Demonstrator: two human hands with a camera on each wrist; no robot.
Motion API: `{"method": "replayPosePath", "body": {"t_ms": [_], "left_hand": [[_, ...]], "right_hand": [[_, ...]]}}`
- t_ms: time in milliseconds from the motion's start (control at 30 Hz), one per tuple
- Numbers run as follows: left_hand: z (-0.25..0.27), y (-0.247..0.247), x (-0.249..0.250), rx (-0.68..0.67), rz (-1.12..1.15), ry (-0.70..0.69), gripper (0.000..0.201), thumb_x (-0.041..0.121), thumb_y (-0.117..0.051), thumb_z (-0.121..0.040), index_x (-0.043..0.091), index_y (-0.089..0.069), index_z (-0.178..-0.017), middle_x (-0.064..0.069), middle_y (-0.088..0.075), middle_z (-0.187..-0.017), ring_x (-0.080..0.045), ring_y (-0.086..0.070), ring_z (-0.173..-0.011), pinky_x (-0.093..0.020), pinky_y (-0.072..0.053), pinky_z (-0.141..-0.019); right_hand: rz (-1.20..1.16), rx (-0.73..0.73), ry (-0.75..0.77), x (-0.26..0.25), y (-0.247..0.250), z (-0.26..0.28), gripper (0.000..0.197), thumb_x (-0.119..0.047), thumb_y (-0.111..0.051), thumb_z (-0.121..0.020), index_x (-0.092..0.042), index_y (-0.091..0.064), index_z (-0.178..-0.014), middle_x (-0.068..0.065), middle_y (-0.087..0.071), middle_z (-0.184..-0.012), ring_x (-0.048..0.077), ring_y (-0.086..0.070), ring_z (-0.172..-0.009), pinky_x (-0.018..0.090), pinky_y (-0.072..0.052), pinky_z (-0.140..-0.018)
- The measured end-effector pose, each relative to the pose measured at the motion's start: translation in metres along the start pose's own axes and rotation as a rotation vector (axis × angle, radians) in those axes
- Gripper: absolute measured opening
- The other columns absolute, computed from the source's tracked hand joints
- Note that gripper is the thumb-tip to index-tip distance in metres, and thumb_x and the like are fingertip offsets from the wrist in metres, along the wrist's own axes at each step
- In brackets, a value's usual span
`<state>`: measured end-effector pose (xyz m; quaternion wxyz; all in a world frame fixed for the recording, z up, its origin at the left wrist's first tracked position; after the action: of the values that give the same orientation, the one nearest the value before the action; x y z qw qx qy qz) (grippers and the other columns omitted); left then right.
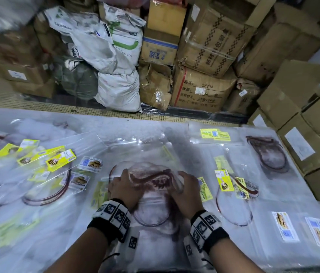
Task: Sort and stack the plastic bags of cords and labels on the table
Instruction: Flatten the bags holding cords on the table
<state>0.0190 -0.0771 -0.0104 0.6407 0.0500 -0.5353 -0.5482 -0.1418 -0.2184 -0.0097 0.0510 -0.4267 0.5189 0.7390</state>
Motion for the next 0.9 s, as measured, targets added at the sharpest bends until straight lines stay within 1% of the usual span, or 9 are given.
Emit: {"method": "replayPosePath", "body": {"t_ms": [67, 133, 300, 433, 500, 567, 667, 800, 900], "left_hand": [[0.004, 0.001, -0.003, 0.001, -0.199, 0.041, 0.075, 0.043, -0.064, -0.082, 0.023, -0.022, -0.141, -0.017, -0.027, -0.140, -0.040, -0.028, -0.131, -0.049, -0.028, -0.110], [0.006, -0.002, -0.004, 0.020, -0.221, 0.022, 0.076, 0.031, -0.061, -0.084, 0.020, -0.018, -0.145, -0.016, -0.022, -0.142, -0.040, -0.025, -0.132, -0.051, -0.028, -0.111], [-0.008, -0.007, -0.019, 0.027, -0.190, 0.030, 0.067, 0.033, -0.063, -0.077, 0.018, -0.031, -0.134, -0.017, -0.050, -0.130, -0.039, -0.043, -0.123, -0.049, -0.039, -0.103], [-0.012, 0.000, -0.018, -0.003, -0.179, -0.033, 0.045, 0.048, -0.065, -0.070, 0.021, -0.052, -0.103, -0.009, -0.066, -0.108, -0.033, -0.056, -0.106, -0.044, -0.046, -0.095], [-0.008, 0.004, -0.012, 0.025, -0.244, -0.128, 0.023, 0.045, -0.067, -0.077, 0.027, -0.064, -0.091, -0.007, -0.067, -0.101, -0.030, -0.059, -0.102, -0.041, -0.046, -0.095], [-0.007, 0.005, -0.008, 0.080, -0.152, -0.213, 0.016, 0.040, -0.069, -0.080, 0.028, -0.060, -0.074, -0.007, -0.067, -0.092, -0.029, -0.063, -0.092, -0.036, -0.048, -0.086], [-0.003, 0.001, -0.008, -0.004, 0.220, -0.254, 0.011, 0.019, -0.068, -0.085, 0.024, -0.060, -0.080, 0.006, -0.071, -0.087, -0.018, -0.066, -0.083, -0.029, -0.050, -0.075], [-0.003, 0.004, -0.009, -0.013, 0.625, -0.224, 0.017, 0.011, -0.069, -0.086, 0.026, -0.060, -0.082, -0.001, -0.072, -0.075, -0.020, -0.065, -0.069, -0.036, -0.051, -0.065], [-0.004, 0.010, -0.007, 0.033, 0.747, -0.264, 0.021, 0.005, -0.068, -0.088, 0.024, -0.060, -0.083, 0.000, -0.072, -0.073, -0.018, -0.065, -0.068, -0.031, -0.052, -0.063]], "right_hand": [[0.064, 0.002, -0.156, 0.002, 0.002, 0.003, 0.065, -0.037, -0.071, -0.078, -0.012, -0.053, -0.135, 0.019, -0.055, -0.126, 0.037, -0.047, -0.124, 0.039, -0.036, -0.105], [0.122, -0.080, -0.221, 0.004, -0.001, 0.006, 0.069, -0.034, -0.074, -0.079, -0.014, -0.048, -0.140, 0.020, -0.054, -0.128, 0.038, -0.047, -0.125, 0.039, -0.039, -0.103], [-0.020, -0.077, -0.268, 0.008, -0.008, 0.003, 0.073, -0.025, -0.078, -0.074, -0.016, -0.047, -0.139, 0.012, -0.061, -0.119, 0.033, -0.056, -0.115, 0.041, -0.046, -0.098], [-0.145, 0.000, -0.274, 0.011, -0.001, 0.002, 0.039, -0.014, -0.078, -0.076, -0.011, -0.058, -0.110, 0.003, -0.058, -0.081, 0.030, -0.059, -0.084, 0.037, -0.045, -0.079], [-0.185, -0.016, -0.262, 0.012, -0.001, 0.003, 0.027, -0.011, -0.078, -0.071, -0.020, -0.055, -0.082, -0.001, -0.050, -0.067, 0.024, -0.050, -0.068, 0.035, -0.040, -0.065], [-0.212, -0.025, -0.271, 0.013, -0.005, 0.004, 0.028, -0.019, -0.077, -0.058, -0.019, -0.051, -0.066, -0.006, -0.046, -0.062, 0.019, -0.044, -0.061, 0.035, -0.039, -0.058], [-0.323, -0.038, -0.293, 0.028, -0.014, 0.000, 0.042, -0.028, -0.079, -0.046, -0.018, -0.065, -0.085, 0.004, -0.066, -0.075, 0.026, -0.064, -0.069, 0.043, -0.056, -0.070], [-0.383, 0.096, -0.282, 0.018, -0.003, 0.001, 0.037, -0.021, -0.081, -0.078, -0.020, -0.057, -0.105, 0.005, -0.058, -0.083, 0.019, -0.056, -0.070, 0.029, -0.046, -0.067], [-0.440, 0.162, -0.229, 0.010, 0.004, 0.000, 0.028, -0.031, -0.077, -0.085, -0.020, -0.061, -0.105, 0.002, -0.061, -0.087, 0.016, -0.058, -0.077, 0.025, -0.041, -0.073]]}}
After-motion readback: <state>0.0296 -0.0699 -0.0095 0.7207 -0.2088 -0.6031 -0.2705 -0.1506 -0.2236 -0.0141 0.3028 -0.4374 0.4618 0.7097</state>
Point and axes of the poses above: each hand's wrist, its own z-axis away from the middle knuckle, its own y-axis out of the back of the hand, x = y × z, the point moved 3 cm from there along -z, towards the middle knuckle
